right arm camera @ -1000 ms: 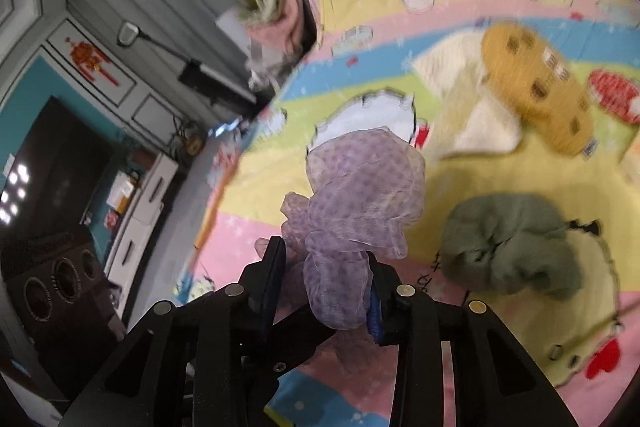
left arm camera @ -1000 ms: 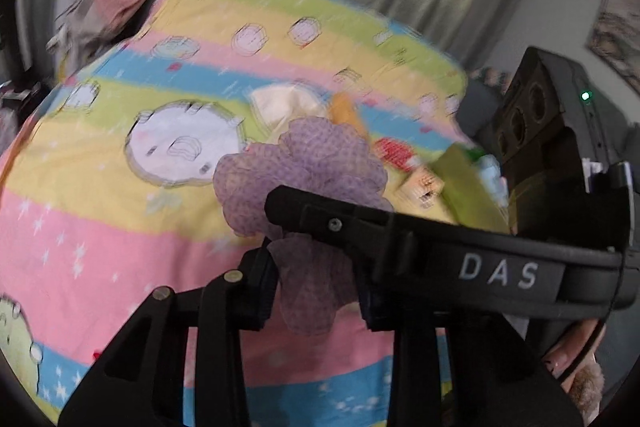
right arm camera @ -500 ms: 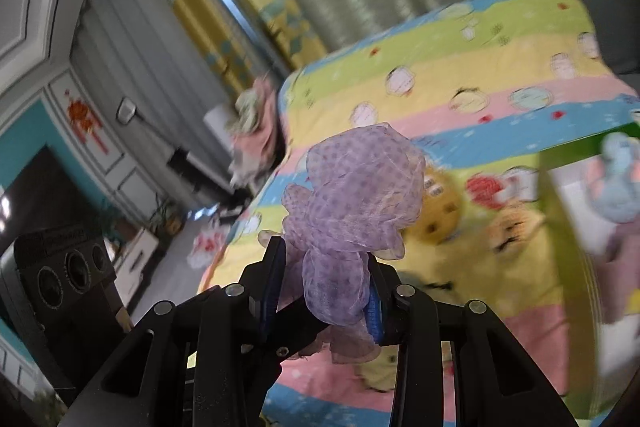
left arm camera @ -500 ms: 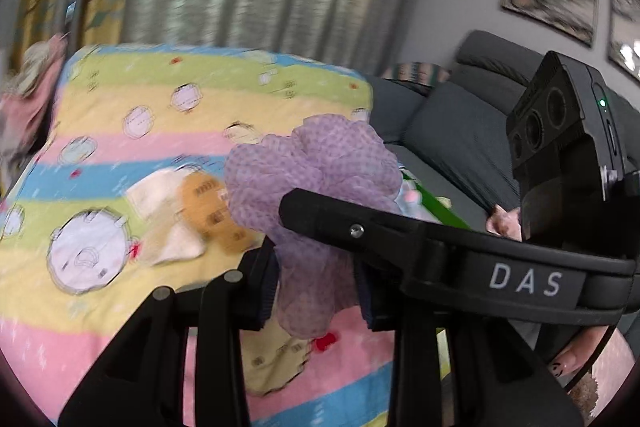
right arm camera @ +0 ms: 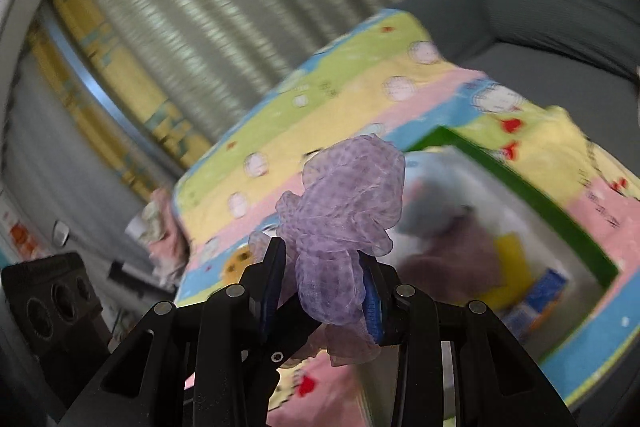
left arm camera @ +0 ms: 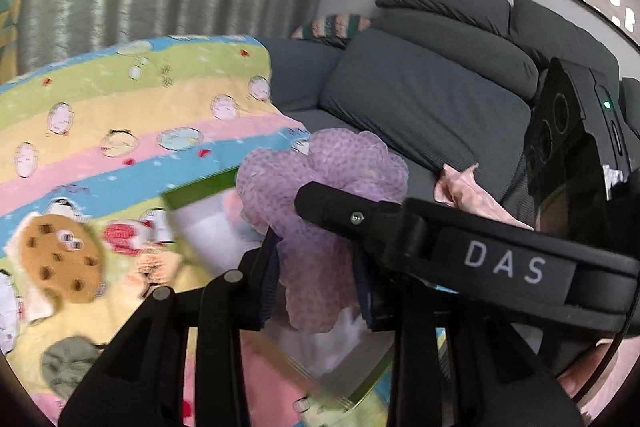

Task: Organize soft objects
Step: 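Carry the purple mesh pouf with the right gripper into the box and release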

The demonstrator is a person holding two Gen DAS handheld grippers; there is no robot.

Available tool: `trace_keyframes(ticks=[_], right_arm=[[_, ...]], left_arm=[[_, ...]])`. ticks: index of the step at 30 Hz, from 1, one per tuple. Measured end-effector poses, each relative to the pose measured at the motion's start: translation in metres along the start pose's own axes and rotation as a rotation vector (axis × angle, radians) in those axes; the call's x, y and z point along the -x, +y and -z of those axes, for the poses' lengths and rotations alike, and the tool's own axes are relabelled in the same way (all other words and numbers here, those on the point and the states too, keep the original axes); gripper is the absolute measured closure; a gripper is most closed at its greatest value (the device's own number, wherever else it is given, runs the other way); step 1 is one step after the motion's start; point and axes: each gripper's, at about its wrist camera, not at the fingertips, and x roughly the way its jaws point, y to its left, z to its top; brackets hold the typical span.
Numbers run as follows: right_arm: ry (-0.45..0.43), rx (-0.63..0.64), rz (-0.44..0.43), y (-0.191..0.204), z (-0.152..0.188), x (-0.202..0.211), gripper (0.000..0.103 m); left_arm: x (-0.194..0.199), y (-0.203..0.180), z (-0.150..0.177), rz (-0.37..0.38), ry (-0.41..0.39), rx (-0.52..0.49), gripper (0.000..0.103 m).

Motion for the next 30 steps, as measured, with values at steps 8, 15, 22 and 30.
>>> trace_keyframes(ticks=[8, 15, 22, 30], right_arm=[[-0.01, -0.145, 0.094, -0.06, -0.01, -0.006, 0.065], [0.079, -0.203, 0.207, -0.094, -0.005, -0.024, 0.065], [0.147, -0.265, 0.273, -0.118, 0.001, -0.038, 0.065], [0.162, -0.25, 0.33, -0.115, 0.002, -0.042, 0.064]], left_arm=[[-0.051, -0.021, 0.002, -0.006, 0.097, -0.052, 0.07], [-0.085, -0.018, 0.017, -0.041, 0.195, -0.021, 0.07], [-0.102, -0.013, 0.024, -0.056, 0.288, 0.016, 0.068], [-0.104, -0.007, 0.029, -0.048, 0.306, 0.049, 0.057]])
